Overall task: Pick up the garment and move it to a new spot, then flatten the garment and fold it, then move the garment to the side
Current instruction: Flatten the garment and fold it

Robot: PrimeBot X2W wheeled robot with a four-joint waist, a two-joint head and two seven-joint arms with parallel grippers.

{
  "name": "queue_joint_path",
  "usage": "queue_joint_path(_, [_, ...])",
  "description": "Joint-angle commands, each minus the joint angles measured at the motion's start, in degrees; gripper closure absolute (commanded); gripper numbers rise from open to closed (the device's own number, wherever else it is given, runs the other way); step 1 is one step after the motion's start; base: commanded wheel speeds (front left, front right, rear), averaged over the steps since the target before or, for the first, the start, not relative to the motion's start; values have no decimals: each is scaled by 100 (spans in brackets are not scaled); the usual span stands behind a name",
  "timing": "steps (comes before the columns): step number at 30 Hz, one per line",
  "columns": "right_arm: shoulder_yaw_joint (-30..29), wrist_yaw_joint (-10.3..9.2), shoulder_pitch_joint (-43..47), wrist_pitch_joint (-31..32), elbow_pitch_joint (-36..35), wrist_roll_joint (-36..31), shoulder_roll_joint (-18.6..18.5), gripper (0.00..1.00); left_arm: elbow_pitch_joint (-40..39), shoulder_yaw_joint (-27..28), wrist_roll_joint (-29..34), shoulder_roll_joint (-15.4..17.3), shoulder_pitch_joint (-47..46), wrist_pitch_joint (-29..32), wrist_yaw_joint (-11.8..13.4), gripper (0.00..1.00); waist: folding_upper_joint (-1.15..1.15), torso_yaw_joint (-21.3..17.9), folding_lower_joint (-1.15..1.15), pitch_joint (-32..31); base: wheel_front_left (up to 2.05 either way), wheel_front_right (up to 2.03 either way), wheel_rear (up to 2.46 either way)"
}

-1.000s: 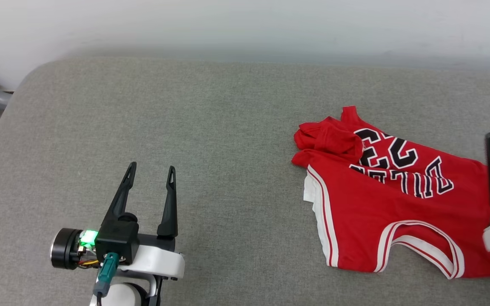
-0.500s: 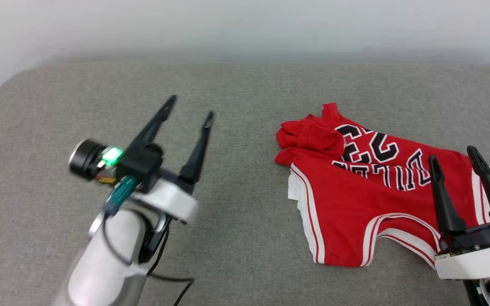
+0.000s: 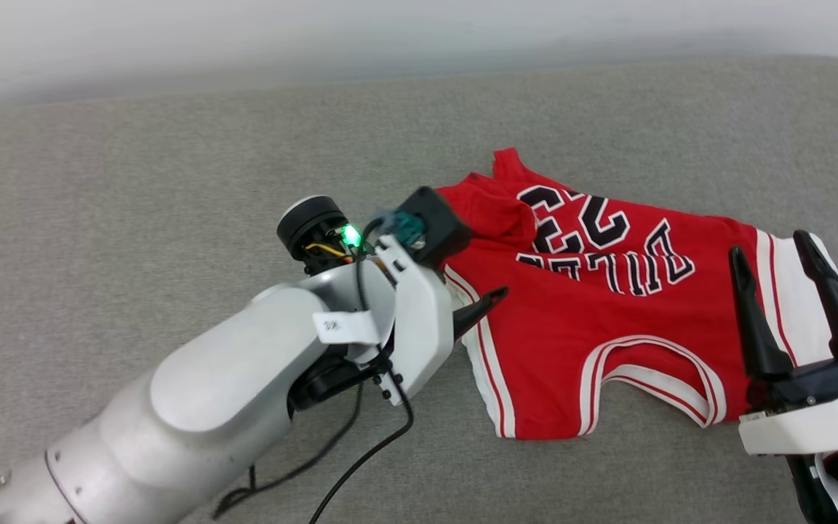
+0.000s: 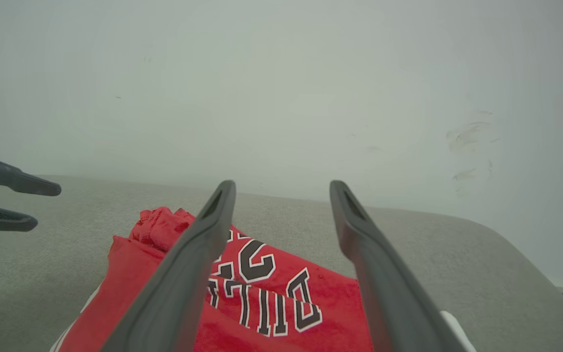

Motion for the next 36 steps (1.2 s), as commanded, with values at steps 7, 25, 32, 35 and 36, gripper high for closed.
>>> queue_joint_path(7, [126,-8,-374,-93,171,70,9,0,137,-1416,-974,123,-988,1039,15,0,0,-379,0,414,0,0,0])
queue_joint_path(25, [130,-8,-843,-99,182,104,147,0,133,-1746,-21,124,-378,2590,17,0,0,-721,0,1078,0,0,0])
queue_joint_path(32, [131,-8,-885,-100,195,66,159,0,211,-1758,-101,35,-321,2320,17,100,0,-659,0,1111,0,0,0])
queue_joint_path(35, [107,-8,-818,-100,205,35,158,0,178,-1745,-241,70,-436,2025,14,100,0,-599,0,1042,0,0,0])
queue_joint_path(36, [112,-8,-797,-100,209,27,160,0,165,-1726,-270,110,-516,1879,14,100,0,-580,0,1006,0,0,0])
